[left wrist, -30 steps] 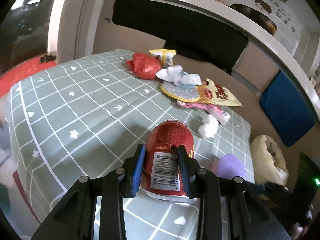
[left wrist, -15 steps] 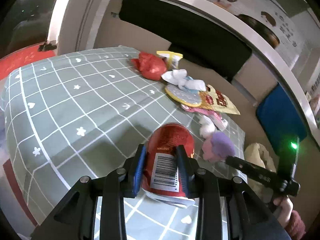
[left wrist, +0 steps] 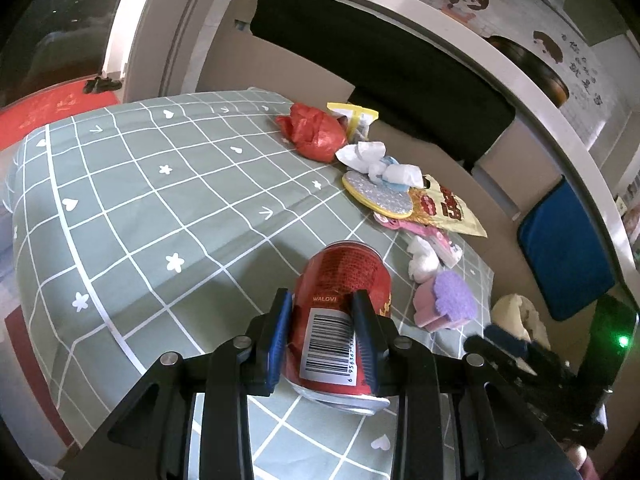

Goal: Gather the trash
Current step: 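Lift the red can upright with the left gripper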

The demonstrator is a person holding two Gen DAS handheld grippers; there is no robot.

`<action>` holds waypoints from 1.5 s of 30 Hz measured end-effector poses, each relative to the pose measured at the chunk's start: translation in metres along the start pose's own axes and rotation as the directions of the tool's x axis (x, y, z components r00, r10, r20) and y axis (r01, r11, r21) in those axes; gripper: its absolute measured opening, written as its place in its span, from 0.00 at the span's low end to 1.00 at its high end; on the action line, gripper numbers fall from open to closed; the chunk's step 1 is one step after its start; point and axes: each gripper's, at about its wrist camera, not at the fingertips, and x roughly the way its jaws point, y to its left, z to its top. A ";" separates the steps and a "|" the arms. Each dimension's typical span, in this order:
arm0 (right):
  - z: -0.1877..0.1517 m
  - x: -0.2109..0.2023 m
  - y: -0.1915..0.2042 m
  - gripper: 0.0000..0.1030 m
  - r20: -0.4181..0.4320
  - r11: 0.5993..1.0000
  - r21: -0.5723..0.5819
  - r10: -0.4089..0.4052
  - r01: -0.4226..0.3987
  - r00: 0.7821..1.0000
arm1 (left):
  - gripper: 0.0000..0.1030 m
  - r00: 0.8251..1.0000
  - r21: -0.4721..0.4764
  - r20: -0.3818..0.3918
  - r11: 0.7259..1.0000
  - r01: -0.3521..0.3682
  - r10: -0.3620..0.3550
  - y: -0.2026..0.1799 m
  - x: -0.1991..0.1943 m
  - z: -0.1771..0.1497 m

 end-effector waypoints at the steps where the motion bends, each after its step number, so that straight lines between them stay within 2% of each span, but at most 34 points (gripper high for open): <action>1: 0.002 0.002 0.002 0.49 0.008 0.999 -0.023 -0.023 0.023 1.000 | 0.31 1.000 0.004 -0.003 1.000 0.008 -0.008 0.000 0.000 0.000; 2: 0.006 0.005 0.003 0.49 0.014 0.999 -0.033 -0.032 0.032 0.999 | 0.31 1.000 0.009 -0.009 1.000 0.021 -0.021 -0.001 0.000 0.000; 4: 0.015 0.014 -0.009 0.49 0.004 0.999 0.023 -0.025 0.025 1.000 | 0.31 0.999 0.016 -0.018 0.999 0.046 -0.045 -0.002 0.000 0.001; 7: 0.021 0.020 -0.035 0.49 0.010 0.990 0.136 0.036 -0.037 0.999 | 0.33 0.994 0.057 -0.058 0.994 0.092 -0.089 -0.008 0.005 0.001; 11: 0.014 0.016 -0.047 0.49 0.016 0.991 0.134 -0.002 0.000 1.000 | 0.38 0.992 0.132 -0.108 0.988 0.083 -0.069 -0.024 0.017 0.000; 16: -0.004 0.011 -0.066 0.49 0.011 0.987 0.162 -0.007 0.005 1.000 | 0.47 0.979 0.123 -0.189 0.987 0.103 -0.079 -0.036 0.042 0.005; 19: -0.011 0.006 -0.075 0.49 0.024 0.985 0.173 -0.005 0.000 1.000 | 0.51 0.961 0.109 -0.258 0.986 0.129 -0.097 -0.040 0.063 0.009; 22: -0.015 0.001 -0.080 0.49 0.038 0.986 0.168 0.014 -0.021 0.999 | 0.54 0.930 0.097 -0.345 0.980 0.173 -0.130 -0.049 0.083 0.012; 24: -0.016 -0.001 -0.081 0.49 0.042 0.988 0.153 0.010 -0.017 0.999 | 0.54 0.918 0.091 -0.377 0.982 0.168 -0.122 -0.052 0.092 0.011; 28: -0.014 -0.003 -0.087 0.49 0.052 0.990 0.141 0.001 -0.008 0.999 | 0.46 0.928 0.058 -0.347 0.984 0.167 -0.137 -0.048 0.088 0.012; 32: -0.005 -0.004 -0.090 0.49 0.067 0.991 0.124 0.047 -0.055 0.997 | 0.46 0.960 0.035 -0.255 0.991 0.127 -0.114 -0.034 0.068 0.018; 33: -0.002 -0.003 -0.087 0.49 0.068 0.991 0.117 0.057 -0.065 0.996 | 0.46 0.977 0.040 -0.201 0.995 0.086 -0.077 -0.029 0.058 0.021; 34: 0.001 -0.002 -0.084 0.49 0.067 0.991 0.115 0.059 -0.067 0.996 | 0.46 0.985 0.047 -0.167 0.997 0.056 -0.047 -0.027 0.053 0.023; 35: 0.003 0.000 -0.082 0.49 0.063 0.991 0.119 0.061 -0.068 0.996 | 0.46 0.996 0.062 -0.093 0.998 -0.009 0.015 -0.025 0.042 0.024; 37: 0.008 0.006 -0.072 0.49 0.035 0.984 0.156 0.079 -0.083 0.996 | 0.46 0.997 0.066 -0.002 0.994 -0.083 0.083 -0.021 0.028 0.024; 38: 0.008 0.009 -0.066 0.49 0.026 0.979 0.174 0.103 -0.106 0.994 | 0.46 0.992 0.058 0.047 0.991 -0.122 0.119 -0.018 0.019 0.023; 41: 0.004 0.014 -0.042 0.49 0.003 0.963 0.167 0.213 -0.210 0.977 | 0.46 0.984 0.042 0.086 0.986 -0.161 0.157 -0.011 0.012 0.021; 42: 0.003 0.015 -0.026 0.49 -0.012 0.960 0.128 0.251 -0.248 0.968 | 0.46 0.981 0.032 0.094 0.984 -0.173 0.169 -0.009 0.011 0.022; 45: 0.003 0.015 0.006 0.49 -0.023 0.965 0.020 0.263 -0.263 0.964 | 0.46 0.977 -0.027 0.110 0.983 -0.181 0.183 -0.002 0.007 0.025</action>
